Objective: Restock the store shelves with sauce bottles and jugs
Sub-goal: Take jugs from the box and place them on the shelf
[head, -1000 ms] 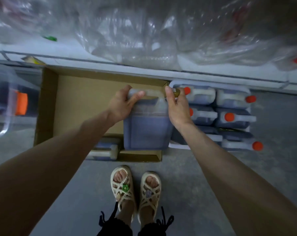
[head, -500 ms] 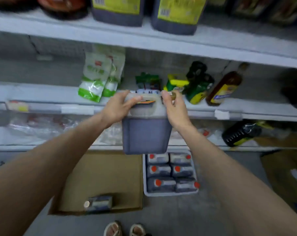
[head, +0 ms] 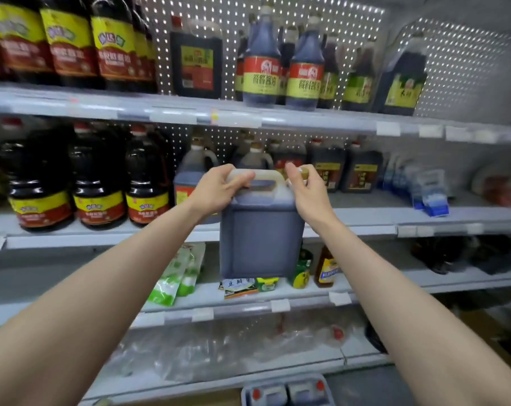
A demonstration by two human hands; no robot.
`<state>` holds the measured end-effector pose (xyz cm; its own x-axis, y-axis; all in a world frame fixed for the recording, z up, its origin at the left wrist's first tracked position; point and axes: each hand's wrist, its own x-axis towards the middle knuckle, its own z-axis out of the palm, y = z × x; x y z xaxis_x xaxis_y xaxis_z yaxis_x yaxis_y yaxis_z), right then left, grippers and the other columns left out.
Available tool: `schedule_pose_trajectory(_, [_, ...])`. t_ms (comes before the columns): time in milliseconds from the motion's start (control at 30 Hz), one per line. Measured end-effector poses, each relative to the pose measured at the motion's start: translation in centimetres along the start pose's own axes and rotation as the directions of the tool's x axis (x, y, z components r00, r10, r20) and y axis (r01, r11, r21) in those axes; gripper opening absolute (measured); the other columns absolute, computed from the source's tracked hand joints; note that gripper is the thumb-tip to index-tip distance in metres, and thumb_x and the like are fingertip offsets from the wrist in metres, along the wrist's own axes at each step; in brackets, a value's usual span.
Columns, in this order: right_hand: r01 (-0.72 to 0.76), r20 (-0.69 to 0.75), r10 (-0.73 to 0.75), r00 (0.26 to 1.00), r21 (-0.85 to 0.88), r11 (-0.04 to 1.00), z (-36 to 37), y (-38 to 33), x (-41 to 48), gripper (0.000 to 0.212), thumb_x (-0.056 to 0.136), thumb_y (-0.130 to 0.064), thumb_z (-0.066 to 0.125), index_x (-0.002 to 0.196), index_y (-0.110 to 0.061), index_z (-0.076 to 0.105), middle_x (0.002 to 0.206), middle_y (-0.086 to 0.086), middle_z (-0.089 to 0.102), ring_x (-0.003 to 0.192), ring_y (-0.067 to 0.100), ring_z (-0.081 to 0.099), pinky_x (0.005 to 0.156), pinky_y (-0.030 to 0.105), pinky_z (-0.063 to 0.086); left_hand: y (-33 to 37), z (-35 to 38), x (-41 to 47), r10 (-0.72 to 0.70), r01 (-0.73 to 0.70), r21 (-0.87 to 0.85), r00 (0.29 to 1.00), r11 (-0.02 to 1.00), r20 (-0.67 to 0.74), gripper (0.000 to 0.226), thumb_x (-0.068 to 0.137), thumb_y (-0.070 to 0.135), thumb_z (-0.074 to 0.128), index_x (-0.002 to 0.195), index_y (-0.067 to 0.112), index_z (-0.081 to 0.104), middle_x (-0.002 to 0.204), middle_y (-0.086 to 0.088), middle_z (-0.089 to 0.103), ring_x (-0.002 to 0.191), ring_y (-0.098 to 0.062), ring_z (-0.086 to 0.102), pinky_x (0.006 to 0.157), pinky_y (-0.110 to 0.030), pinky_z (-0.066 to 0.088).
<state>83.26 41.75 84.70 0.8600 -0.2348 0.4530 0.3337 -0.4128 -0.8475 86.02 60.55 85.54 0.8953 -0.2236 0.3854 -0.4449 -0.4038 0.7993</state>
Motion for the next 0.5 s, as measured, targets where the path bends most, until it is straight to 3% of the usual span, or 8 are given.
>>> schedule_pose_trajectory(100, [0.027, -0.005, -0.027, 1.0, -0.029, 0.999, -2.3, -1.3, 1.1, 0.033, 0.097, -0.047, 0.046, 0.086, -0.015, 0.049, 0.069, -0.008, 0.048, 0.06, 0.005, 0.041, 0.058, 0.019, 0.032, 2.3, 0.4, 1.1, 0.031, -0.031, -0.044, 1.0, 0.999, -0.001, 0.027, 0.093, 0.037, 0.059, 0.077, 0.016, 0.059, 0.093, -0.004, 0.074, 0.08, -0.016, 0.058, 0.077, -0.036, 0.048])
schedule_pose_trajectory(200, [0.041, -0.021, -0.041, 0.999, -0.017, 0.999, -4.3, -1.0, 2.6, 0.04, 0.097, -0.047, 0.046, 0.091, -0.008, 0.052, 0.067, -0.007, 0.046, 0.059, 0.006, 0.04, 0.059, 0.022, 0.032, 3.9, 1.8, 2.7, 0.062, -0.062, -0.037, 0.998, 0.997, -0.001, 0.023, 0.093, 0.035, 0.059, 0.074, 0.022, 0.059, 0.093, -0.004, 0.074, 0.083, -0.012, 0.06, 0.077, -0.028, 0.045])
schedule_pose_trajectory(367, [0.06, -0.024, -0.061, 0.998, -0.025, 0.998, -7.7, 1.9, 6.0, 0.035, 0.098, -0.044, 0.045, 0.093, -0.01, 0.052, 0.07, -0.008, 0.048, 0.061, 0.006, 0.04, 0.053, 0.011, 0.033, 4.4, 6.4, 6.7, 0.047, -0.047, -0.043, 0.999, 0.998, -0.003, 0.029, 0.092, 0.037, 0.06, 0.082, 0.011, 0.064, 0.09, -0.002, 0.074, 0.09, -0.02, 0.066, 0.082, -0.032, 0.047])
schedule_pose_trajectory(500, [0.054, 0.008, -0.054, 0.998, -0.019, 0.998, -10.2, 6.2, 10.0, 0.03, 0.098, -0.042, 0.046, 0.091, -0.013, 0.051, 0.073, -0.007, 0.05, 0.064, 0.007, 0.043, 0.054, 0.008, 0.033, 3.5, 11.7, 10.2, 0.018, -0.021, -0.048, 0.998, 0.999, -0.064, 0.03, 0.088, 0.041, 0.064, 0.07, 0.019, 0.057, 0.089, -0.008, 0.073, 0.081, -0.019, 0.064, 0.074, -0.031, 0.046])
